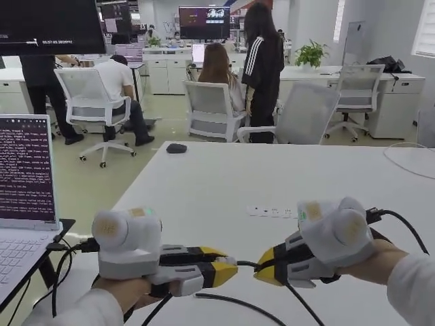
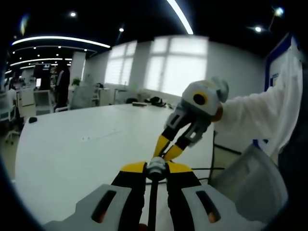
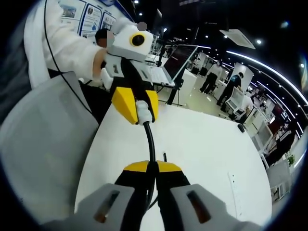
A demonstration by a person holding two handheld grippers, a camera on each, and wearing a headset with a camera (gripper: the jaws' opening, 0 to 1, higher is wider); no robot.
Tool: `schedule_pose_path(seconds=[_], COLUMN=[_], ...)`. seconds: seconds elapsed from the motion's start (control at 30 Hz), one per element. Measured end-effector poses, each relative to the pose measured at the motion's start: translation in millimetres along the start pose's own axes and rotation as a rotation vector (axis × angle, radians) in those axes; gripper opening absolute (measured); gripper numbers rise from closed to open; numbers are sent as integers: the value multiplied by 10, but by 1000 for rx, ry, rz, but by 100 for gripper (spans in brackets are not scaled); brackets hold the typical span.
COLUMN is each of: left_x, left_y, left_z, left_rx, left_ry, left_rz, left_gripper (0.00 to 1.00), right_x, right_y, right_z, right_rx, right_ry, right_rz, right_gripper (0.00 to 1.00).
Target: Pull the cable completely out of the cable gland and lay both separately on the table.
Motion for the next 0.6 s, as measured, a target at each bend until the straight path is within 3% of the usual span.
schedule_pose_path(seconds=[0.33, 0.6], left_x=[117, 109], left_y=[-47, -66], left_z=[-179, -191], left_rx=[-15, -13], left_ry=[43, 51], left_rz=[-27, -46], left_gripper=[17, 17], right_x=[18, 67], right_y=[-228, -241], right_z=[-91, -65], right_rx=[34, 37], right_ry=[-6, 4], right_rz=[54, 67], right_gripper=[2, 3])
Point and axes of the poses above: the centre of the closed fingertips' face, and the gripper's own axes: z roughly forward along the fingers, x roughly to its left, y roughly out of its top, the point moved 3 cm from there along -z, roughly backward along the fingers, and after that the axes turned 9 degrees about -z, right-handed, at the moved point
